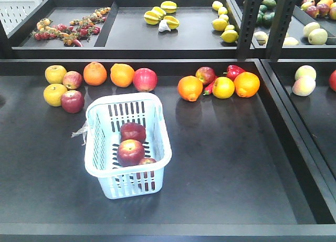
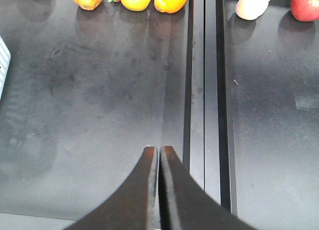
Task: Pick three apples into basket with both arms
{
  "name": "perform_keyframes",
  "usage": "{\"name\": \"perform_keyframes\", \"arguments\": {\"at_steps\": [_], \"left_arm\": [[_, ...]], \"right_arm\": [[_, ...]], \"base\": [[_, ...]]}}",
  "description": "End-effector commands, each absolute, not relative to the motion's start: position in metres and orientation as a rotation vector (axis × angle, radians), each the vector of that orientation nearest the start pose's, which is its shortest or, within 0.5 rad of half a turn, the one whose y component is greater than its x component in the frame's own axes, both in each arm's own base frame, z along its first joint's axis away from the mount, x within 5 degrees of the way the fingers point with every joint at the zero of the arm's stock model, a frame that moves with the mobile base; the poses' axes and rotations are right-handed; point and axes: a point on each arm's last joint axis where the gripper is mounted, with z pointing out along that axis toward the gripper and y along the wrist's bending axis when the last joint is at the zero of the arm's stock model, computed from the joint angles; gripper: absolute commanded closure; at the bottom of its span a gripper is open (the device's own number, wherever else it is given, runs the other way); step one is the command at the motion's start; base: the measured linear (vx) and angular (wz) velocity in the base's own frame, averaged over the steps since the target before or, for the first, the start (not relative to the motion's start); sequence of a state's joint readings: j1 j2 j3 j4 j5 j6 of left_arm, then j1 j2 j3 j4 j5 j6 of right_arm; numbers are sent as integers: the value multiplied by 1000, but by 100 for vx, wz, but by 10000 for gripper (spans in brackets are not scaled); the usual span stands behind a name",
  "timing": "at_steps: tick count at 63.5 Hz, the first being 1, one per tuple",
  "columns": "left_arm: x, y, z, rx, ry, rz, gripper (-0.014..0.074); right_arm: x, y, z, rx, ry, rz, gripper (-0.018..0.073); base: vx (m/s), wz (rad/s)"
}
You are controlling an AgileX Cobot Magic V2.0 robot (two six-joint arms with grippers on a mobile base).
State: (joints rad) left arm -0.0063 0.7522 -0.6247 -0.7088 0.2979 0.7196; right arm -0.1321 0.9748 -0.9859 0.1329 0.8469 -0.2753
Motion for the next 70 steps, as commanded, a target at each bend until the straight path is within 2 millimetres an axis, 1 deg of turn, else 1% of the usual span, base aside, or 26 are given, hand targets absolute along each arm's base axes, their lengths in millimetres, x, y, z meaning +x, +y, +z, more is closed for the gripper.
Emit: {"name": "perform_keyframes", "arguments": {"at_steps": [1, 60, 64, 70], "left_arm": [[159, -16, 344, 122, 1766, -154, 604], [159, -15, 346, 104, 1751, -149, 604], [158, -15, 346, 93, 1749, -156, 604], [150, -13, 351, 76, 1722, -143, 604]], "right_arm": [[188, -17, 378, -93, 2208, -67, 568], [188, -17, 378, -93, 2208, -67, 568], [188, -17, 378, -93, 2208, -67, 568], [188, -17, 378, -94, 2209, -67, 568]], "base": [[0, 0], [0, 0], [0, 0], [0, 0]]}}
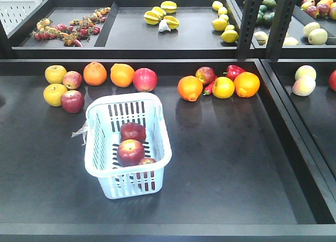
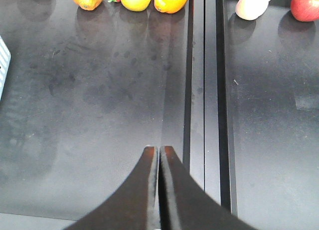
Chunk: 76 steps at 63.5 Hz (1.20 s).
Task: Pick three apples into basket with both arms
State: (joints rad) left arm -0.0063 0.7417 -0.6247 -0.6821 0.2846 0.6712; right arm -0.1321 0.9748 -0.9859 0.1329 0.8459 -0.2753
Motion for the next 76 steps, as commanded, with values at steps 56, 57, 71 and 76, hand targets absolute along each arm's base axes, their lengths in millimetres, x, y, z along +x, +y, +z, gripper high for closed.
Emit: {"name": "perform_keyframes", "arguments": {"at_steps": [56, 57, 71, 76], "left_arm": [[60, -2, 208, -44, 1469, -99, 604], [60, -2, 205, -48, 1472, -102, 604], [56, 0, 196, -47, 1529, -57, 604], [56, 0, 194, -36, 1551, -38, 604]], "right_arm": [[188, -17, 378, -94, 2209, -67, 568], [188, -17, 378, -94, 2209, -67, 568], [188, -17, 378, -94, 2209, -67, 568], [188, -17, 378, -94, 2210, -67, 568]], "base": [[0, 0], [0, 0], [0, 0], [0, 0]]}}
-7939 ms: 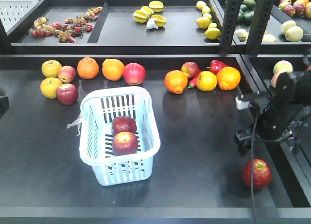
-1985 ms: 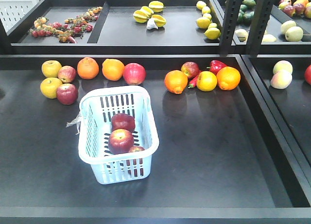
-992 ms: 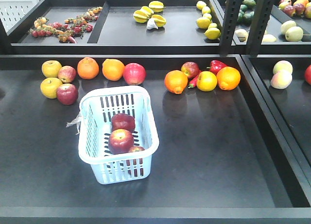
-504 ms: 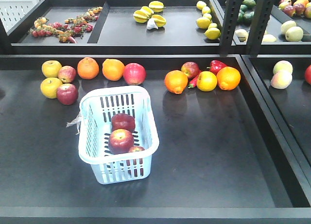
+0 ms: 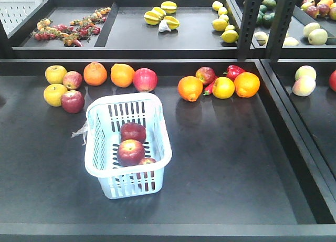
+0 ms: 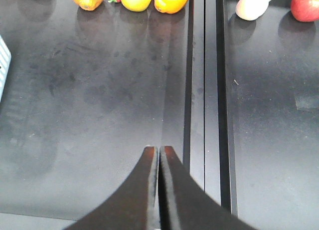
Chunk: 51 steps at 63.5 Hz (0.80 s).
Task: Pick three apples into basket with both arms
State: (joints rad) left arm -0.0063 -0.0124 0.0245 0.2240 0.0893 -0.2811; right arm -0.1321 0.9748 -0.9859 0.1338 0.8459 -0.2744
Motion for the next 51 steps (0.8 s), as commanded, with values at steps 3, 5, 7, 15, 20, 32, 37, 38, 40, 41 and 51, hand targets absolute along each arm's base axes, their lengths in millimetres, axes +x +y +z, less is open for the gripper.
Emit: {"name": "perform_keyframes", "arguments": {"at_steps": [3, 5, 7, 15, 20, 32, 37, 38, 40, 41, 51], "left_arm": [[56, 1, 193, -38, 1565, -35, 604], [56, 1, 192, -40, 1570, -35, 604], [56, 1, 192, -43, 1573, -37, 604], [56, 1, 192, -57, 1573, -52, 604], [56, 1, 192, -55, 1572, -50, 604], [56, 1, 192, -55, 1573, -50, 603], [56, 1, 192, -55, 1573, -50, 603], [56, 1, 192, -55, 1573, -50, 603], [56, 1, 192, -55, 1573, -50, 603], [56, 1, 192, -55, 1573, -50, 603], [56, 1, 192, -55, 1573, -50, 603]], "right_arm": [[188, -17, 378, -94, 2209, -67, 568], [188, -17, 378, -94, 2210, -67, 568], [188, -17, 378, -94, 2210, -67, 568], [188, -17, 378, -94, 2210, -67, 568], [188, -17, 378, -94, 2210, -67, 568], [188, -17, 378, -94, 2210, -67, 568], [188, -17, 378, -94, 2210, -67, 568], [188, -17, 378, -94, 2210, -67, 568], [188, -17, 378, -94, 2210, -67, 568], [188, -17, 378, -94, 2210, -67, 568], [188, -17, 378, -94, 2210, -67, 568]], "base": [[0, 0], [0, 0], [0, 0], [0, 0], [0, 0], [0, 0], [0, 0], [0, 0], [0, 0], [0, 0], [0, 0]]}}
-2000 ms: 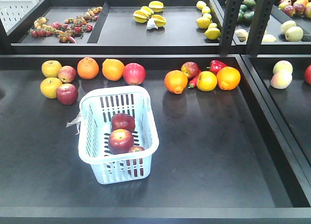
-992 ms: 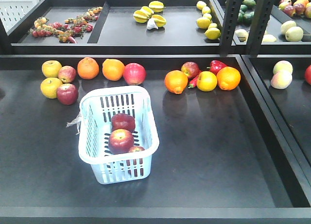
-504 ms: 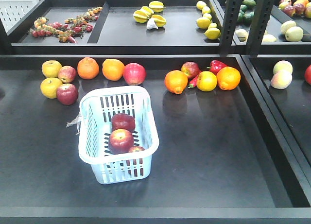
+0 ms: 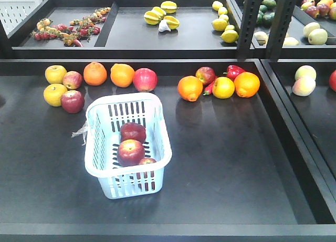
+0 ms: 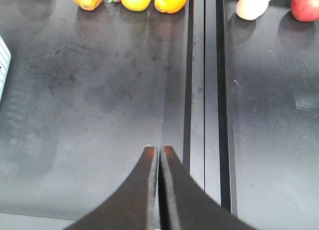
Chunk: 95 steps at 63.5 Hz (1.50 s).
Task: Pick three apples into basket with both arms
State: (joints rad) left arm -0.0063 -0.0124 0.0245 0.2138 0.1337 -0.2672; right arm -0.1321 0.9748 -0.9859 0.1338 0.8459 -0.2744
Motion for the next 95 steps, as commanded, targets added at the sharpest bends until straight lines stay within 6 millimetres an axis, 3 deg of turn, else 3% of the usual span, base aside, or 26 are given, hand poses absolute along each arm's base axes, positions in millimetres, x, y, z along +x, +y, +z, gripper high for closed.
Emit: {"name": "perform_keyframes", "arguments": {"at_steps": [1, 34, 47, 79, 95], "left_arm": [[56, 1, 192, -55, 1573, -50, 603], [56, 1, 192, -55, 1573, -49, 603], [56, 1, 192, -55, 1573, -49, 603], [56, 1, 192, -55, 1573, -49, 603], [56, 1, 192, -55, 1573, -49, 603]], "right_arm": [[188, -17, 378, -94, 2210, -67, 568], [188, -17, 378, -88, 2205, -53, 568], [182, -18, 363, 8, 2065, -50, 568], [96, -18, 291, 90, 1753, -193, 568], [68, -12, 252, 74, 1616, -179, 568]], "base": [[0, 0], [0, 0], [0, 0], [0, 0], [0, 0]]}}
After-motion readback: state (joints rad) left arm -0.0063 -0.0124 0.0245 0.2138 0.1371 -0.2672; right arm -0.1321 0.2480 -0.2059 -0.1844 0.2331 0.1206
